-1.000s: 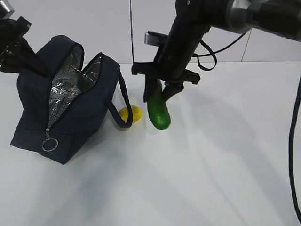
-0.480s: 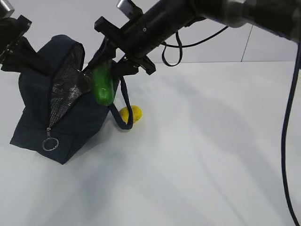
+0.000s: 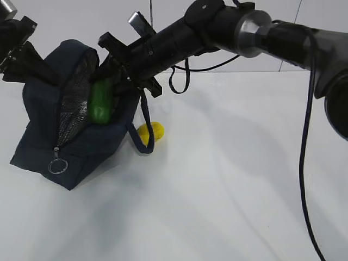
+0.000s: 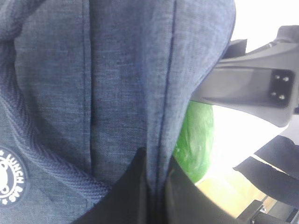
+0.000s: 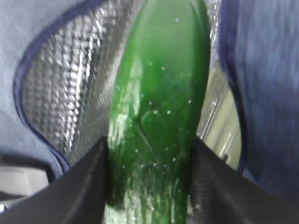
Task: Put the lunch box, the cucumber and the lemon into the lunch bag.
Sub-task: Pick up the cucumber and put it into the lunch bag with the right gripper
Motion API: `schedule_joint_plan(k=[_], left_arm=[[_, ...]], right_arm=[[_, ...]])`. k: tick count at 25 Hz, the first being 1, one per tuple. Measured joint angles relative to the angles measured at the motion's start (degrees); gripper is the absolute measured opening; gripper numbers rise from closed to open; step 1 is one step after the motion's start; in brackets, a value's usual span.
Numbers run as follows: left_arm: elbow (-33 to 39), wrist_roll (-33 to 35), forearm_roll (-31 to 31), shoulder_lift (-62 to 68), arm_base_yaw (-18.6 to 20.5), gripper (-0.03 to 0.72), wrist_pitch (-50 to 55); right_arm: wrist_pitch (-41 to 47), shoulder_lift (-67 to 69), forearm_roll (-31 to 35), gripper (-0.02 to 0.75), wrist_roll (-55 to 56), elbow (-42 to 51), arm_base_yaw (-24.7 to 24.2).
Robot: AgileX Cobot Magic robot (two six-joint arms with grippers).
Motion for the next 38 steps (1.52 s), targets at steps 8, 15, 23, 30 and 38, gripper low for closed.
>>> schedule_joint_plan(k=[8,15,23,30,38], left_arm=[[0.0,0.1,-0.19,0.0,0.0,0.005,0.05],[0.0,0.1,-0.19,0.0,0.0,0.005,0.05],[0.0,-0.54,1.22,0.0,1.77,0.005,-1.11],[0.0,-2.73,6.6,1.67,4.88,0.005,-1.49],[-0.09,-3.19,9.44,3.24,6.68,0.005,-2.19]], right_arm=[[-1.47,0.21,0.0,0.476,0.0,0.0,0.0],[-1.11,0.21,0.0,0.512,0.0,0.0,0.03],[3.13,0.21,0.37,0.514,-4.31,-4.44,0.03],[7.28,0.21,-3.55,0.514,-4.86,-10.46,-0.33],[14.13,0.21,-24.11,0.514,-4.73,-15.01,-0.33]])
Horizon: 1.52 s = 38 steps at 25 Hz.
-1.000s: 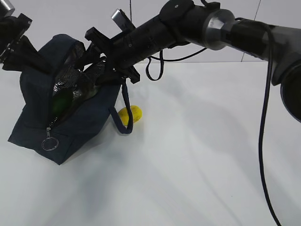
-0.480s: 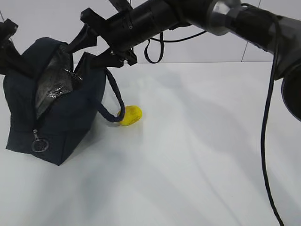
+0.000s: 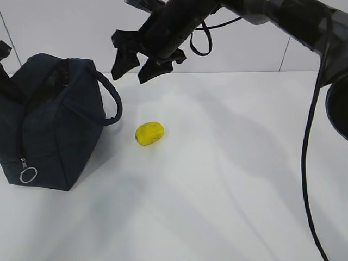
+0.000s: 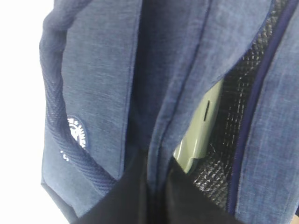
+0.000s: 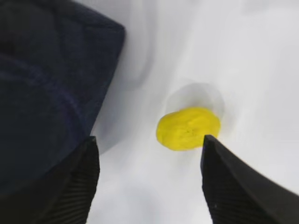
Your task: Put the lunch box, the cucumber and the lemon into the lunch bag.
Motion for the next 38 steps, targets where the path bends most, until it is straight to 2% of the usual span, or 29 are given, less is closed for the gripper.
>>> schedule_joint_plan(k=[4,10,13,18,23,28,33,38], left_arm=[[-0.13,0.0,0.37,0.0,0.5,0.005,-0.04],[-0.13,0.0,0.59,0.0,0.59,0.005,-0.13],[-0.13,0.0,0.68,0.0,0.59,0.005,-0.17],[-0.13,0.0,1.03,0.0,0.59,0.005,-0.17],[-0.13,0.0,1.4,0.0,0.59,0.005,-0.26],[-0.13,-0.65,1.4,0.04,0.59,0.005,-0.26],[-0.13,-0.86,1.4,0.04,0.59,0.005,-0.26],[-0.13,-0.86,1.51,0.04,0.59,0.005,-0.26]], right_arm=[[0.37,0.0,-10.36,0.514,6.54,-0.11,-0.13],[0.6,0.0,-17.25,0.514,23.44,-0.11,-0.13],[0.64,0.0,-19.35,0.514,29.2,-0.11,-0.01],[0.73,0.0,-19.75,0.514,31.09,-0.11,0.33],[0.89,0.0,-25.39,0.515,32.24,-0.11,0.47],[0.89,0.03,-27.08,0.515,43.79,-0.11,0.71],[0.89,0.13,-32.06,0.515,57.09,-0.11,3.03],[0.89,0.13,-37.48,0.515,66.48,-0.11,8.86]])
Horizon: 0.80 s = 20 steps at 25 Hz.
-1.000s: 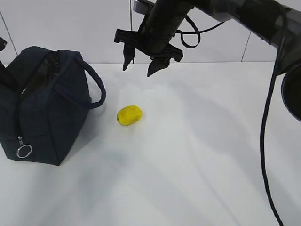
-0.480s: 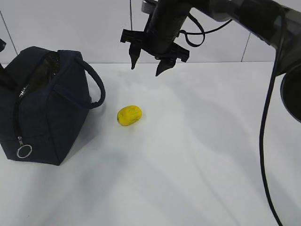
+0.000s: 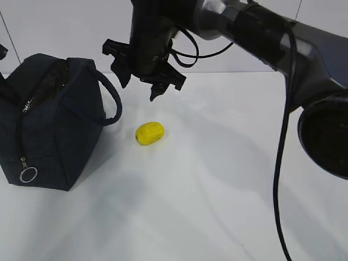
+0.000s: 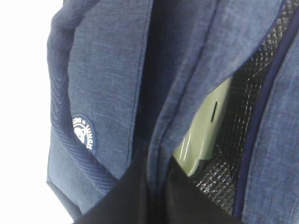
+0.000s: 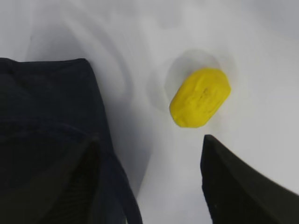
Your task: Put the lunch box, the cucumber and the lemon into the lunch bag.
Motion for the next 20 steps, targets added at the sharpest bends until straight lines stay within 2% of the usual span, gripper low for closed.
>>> schedule_joint_plan(k=[9,15,20], left_arm=[[0.0,0.0,0.28,0.0,0.0,0.005,-0.17],[0.0,0.0,0.42,0.0,0.0,0.005,-0.26],[0.0,0.0,0.57,0.0,0.0,0.004,-0.26]], right_arm=[[0.0,0.0,-3.93,0.515,9.91,0.96,0.69],[0.0,0.0,-3.82,0.514,15.38,7.54,0.69],[-0.21,0.25,-4.19,0.514,20.01,8.12,0.62]])
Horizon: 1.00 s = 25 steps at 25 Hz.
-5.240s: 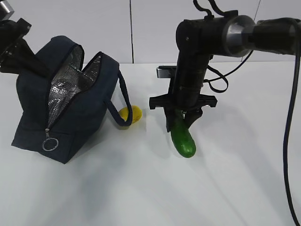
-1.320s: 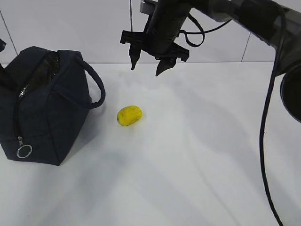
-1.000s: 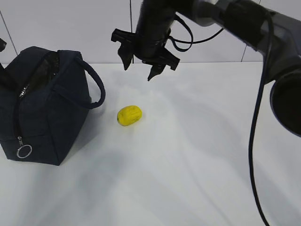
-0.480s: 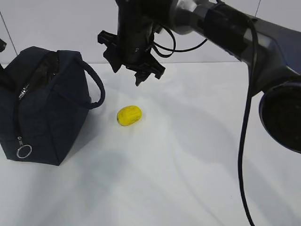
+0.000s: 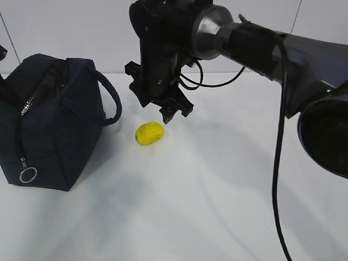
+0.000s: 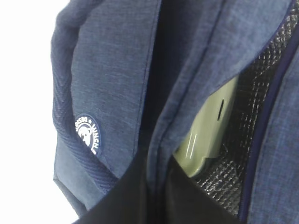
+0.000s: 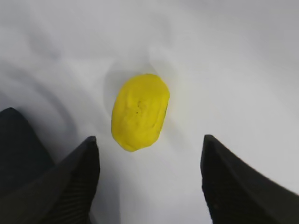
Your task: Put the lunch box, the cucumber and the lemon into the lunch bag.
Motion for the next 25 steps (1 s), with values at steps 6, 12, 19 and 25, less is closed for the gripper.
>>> schedule_joint_plan(k=[6,12,19,25], left_arm=[[0.0,0.0,0.75,0.0,0.0,0.005,0.08],[0.0,0.0,2.14,0.0,0.0,0.004,0.11],[0.0,0.0,3.16,0.0,0.0,0.004,0.11],[0.0,0.0,3.37,0.0,0.0,0.005,-0.1]], right_arm=[[-0.09,0.75,0.15,0.514,0.49,0.03,-0.14],[-0.12,0.78,0.27,0.514,0.61,0.03,-0.14],[-0.22,2.24,1.67,0.514,1.3,0.03,-0.14],[-2.46,4.12,4.56,0.514,1.91,0.14,-0.14]])
